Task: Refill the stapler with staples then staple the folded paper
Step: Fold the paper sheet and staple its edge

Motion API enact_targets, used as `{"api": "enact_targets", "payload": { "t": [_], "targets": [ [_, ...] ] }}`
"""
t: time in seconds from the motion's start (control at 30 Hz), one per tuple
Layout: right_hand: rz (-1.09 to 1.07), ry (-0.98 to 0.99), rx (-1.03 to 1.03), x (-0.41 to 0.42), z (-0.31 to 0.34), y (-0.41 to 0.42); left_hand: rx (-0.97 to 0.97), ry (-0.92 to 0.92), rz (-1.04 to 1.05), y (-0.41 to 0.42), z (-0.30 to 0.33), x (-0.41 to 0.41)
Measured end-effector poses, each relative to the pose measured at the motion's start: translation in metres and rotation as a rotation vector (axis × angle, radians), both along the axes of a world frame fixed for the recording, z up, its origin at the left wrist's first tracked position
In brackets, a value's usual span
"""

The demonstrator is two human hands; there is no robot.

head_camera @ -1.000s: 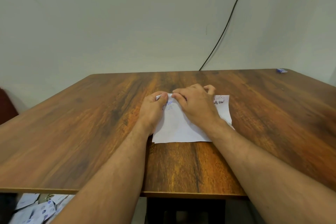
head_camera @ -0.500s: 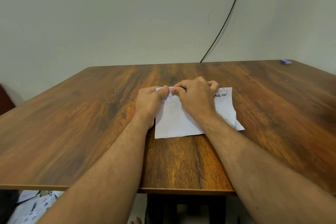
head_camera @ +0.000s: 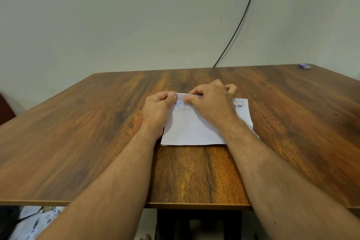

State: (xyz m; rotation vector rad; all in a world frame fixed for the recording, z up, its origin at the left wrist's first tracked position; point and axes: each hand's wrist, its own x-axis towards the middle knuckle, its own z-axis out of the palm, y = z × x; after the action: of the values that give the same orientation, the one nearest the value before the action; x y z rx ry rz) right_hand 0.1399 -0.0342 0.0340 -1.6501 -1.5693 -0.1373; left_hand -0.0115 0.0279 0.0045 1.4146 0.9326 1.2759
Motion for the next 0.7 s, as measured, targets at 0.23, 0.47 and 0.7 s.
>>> {"api": "enact_targets", "payload": {
  "t": [0.23, 0.47, 0.7],
  "targets": [
    [-0.068, -0.171, -0.083, 0.017, -0.004, 0.003, -0.004, -0.054, 0.028, 0.003, -0.001, 0.000],
    [0.068, -0.204, 0.001, 0.005, -0.005, 0.005, 0.084, -0.081, -0.051, 0.000, 0.000, -0.002],
    [-0.022, -0.184, 0.026, 0.010, 0.002, 0.008, 0.069, -0.173, -0.037, 0.003, -0.002, 0.002]
  ]
}}
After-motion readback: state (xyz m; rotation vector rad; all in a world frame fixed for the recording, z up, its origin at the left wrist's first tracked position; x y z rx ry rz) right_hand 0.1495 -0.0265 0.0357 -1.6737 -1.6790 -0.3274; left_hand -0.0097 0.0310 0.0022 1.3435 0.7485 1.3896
